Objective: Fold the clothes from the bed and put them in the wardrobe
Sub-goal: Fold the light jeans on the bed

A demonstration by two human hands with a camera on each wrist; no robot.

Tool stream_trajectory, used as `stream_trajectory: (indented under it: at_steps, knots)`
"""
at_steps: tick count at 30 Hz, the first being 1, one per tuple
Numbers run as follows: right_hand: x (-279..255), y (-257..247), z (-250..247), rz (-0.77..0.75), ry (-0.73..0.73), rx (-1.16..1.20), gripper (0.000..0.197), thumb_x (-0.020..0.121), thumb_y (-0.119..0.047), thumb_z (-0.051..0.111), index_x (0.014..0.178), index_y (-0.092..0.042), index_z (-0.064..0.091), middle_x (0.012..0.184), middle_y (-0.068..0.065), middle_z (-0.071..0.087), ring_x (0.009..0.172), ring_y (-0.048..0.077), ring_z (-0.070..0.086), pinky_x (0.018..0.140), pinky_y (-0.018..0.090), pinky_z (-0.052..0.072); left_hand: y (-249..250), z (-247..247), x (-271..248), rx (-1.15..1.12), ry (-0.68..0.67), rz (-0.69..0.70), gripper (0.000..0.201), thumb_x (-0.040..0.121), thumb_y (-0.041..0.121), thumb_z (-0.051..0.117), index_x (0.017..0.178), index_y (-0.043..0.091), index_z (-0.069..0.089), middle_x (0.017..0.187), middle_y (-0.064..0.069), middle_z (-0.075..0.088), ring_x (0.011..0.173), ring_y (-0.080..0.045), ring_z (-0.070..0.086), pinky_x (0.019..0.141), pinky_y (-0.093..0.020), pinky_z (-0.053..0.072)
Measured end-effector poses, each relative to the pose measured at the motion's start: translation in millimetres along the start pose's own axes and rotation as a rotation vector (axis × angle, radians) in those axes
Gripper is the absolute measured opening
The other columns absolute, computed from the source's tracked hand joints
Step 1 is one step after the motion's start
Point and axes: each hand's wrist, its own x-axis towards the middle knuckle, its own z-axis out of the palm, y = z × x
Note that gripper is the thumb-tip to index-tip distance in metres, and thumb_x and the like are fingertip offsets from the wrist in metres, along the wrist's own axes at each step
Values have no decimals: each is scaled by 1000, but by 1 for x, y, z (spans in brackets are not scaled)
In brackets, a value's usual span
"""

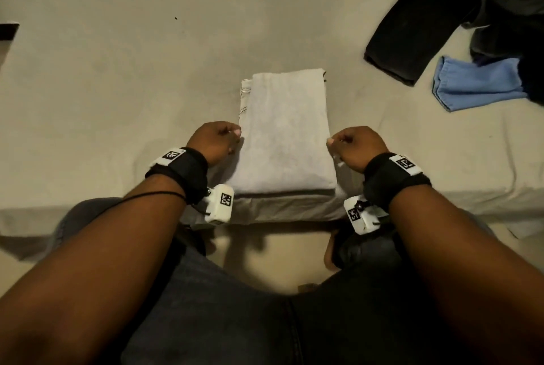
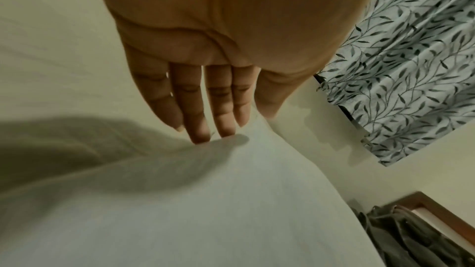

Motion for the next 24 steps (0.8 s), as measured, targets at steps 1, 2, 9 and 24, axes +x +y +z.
stream_trajectory:
  at_steps: [1, 2, 9, 24]
  knots:
    - [10, -1, 0, -8, 21, 30, 26, 96, -33, 65, 76, -19, 73, 81, 0, 73, 82, 20, 69, 78, 28, 49, 3, 4, 8, -73, 9, -22, 19, 100, 22, 61, 85, 23, 72, 84, -7, 70, 66, -16, 57, 79, -33, 49]
    - [18, -3, -1, -6, 35, 78, 26, 97, -32, 63, 79, -16, 74, 85, 2, 75, 84, 23, 70, 82, 33, 54, 7, 6, 14, -129, 24, -48, 22, 101, 24, 60, 83, 21, 71, 82, -7, 67, 64, -18, 54, 75, -32, 47]
    - [54, -12, 4, 73, 71, 222, 25, 92, -28, 73, 80, -5, 75, 82, 8, 74, 79, 22, 70, 85, 36, 56, 18, 14, 44, -64, 46, -135, 44, 93, 32, 72, 58, 11, 54, 43, 2, 43, 38, -11, 37, 45, -18, 33]
    - [77, -13, -16, 60, -96, -2, 21, 86, -15, 71, 67, -8, 66, 71, 5, 67, 67, 18, 60, 66, 27, 45, 10, 8, 60, 153, 6, -146, 43, 90, 35, 74, 77, -5, 65, 61, -7, 61, 55, -17, 54, 59, -26, 42]
